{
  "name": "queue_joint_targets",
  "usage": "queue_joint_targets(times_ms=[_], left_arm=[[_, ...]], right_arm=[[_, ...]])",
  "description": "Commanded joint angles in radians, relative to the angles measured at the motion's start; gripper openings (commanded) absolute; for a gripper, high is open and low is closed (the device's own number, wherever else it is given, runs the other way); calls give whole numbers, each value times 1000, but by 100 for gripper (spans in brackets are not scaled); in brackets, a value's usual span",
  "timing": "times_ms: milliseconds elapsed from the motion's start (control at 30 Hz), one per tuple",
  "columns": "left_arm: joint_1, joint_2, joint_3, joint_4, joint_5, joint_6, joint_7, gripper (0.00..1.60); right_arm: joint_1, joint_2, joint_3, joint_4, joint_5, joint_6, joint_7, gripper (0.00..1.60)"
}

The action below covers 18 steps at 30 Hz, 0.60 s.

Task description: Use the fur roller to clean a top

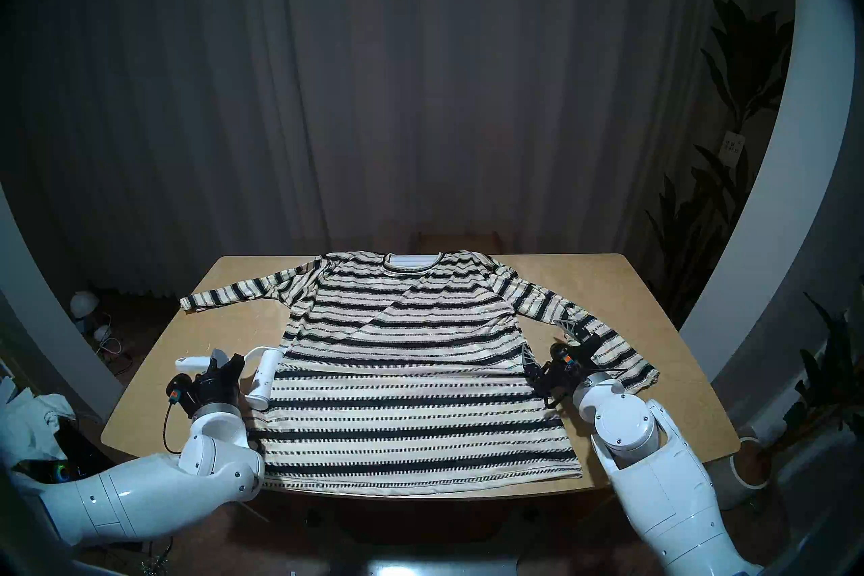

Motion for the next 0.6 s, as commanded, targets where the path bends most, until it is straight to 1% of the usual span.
queue_joint_targets(times_ms=[0, 300, 567], left_arm=[[52, 41, 2, 33, -28, 8, 42, 0], [48, 72, -15, 43, -40, -2, 34, 0], [46, 96, -59, 34, -88, -12, 24, 0]], right_arm=[[-50, 6, -7, 66, -14, 31, 4, 160], [-52, 9, -10, 68, -12, 29, 2, 160], [-53, 9, -12, 69, -11, 29, -2, 160]])
